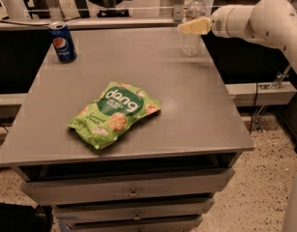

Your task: Move water bottle near green rice chip bag

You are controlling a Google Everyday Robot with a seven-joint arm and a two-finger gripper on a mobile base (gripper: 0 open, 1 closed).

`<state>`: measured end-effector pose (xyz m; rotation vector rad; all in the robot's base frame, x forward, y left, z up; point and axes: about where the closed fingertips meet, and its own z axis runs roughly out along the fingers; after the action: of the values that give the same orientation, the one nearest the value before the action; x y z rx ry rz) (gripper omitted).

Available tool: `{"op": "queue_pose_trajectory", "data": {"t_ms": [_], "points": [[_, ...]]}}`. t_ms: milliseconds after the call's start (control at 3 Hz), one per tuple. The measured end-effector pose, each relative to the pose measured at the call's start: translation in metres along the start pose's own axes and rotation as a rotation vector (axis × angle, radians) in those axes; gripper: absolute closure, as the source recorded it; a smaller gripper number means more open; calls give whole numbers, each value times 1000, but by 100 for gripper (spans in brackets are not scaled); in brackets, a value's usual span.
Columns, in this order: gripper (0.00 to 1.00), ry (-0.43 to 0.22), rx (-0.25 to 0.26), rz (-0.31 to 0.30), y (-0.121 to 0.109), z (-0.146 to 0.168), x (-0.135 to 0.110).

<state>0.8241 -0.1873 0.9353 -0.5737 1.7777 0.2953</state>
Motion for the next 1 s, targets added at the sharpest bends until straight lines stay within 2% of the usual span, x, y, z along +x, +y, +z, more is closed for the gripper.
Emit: {"op": "queue_pose_trajectory", "data": {"t_ms": [333,667,1000], "points": [[18,-24,-13,49,1,18,4],[40,-41,-35,84,10,17,3],[65,-73,-103,115,46,-15,-6]]}}
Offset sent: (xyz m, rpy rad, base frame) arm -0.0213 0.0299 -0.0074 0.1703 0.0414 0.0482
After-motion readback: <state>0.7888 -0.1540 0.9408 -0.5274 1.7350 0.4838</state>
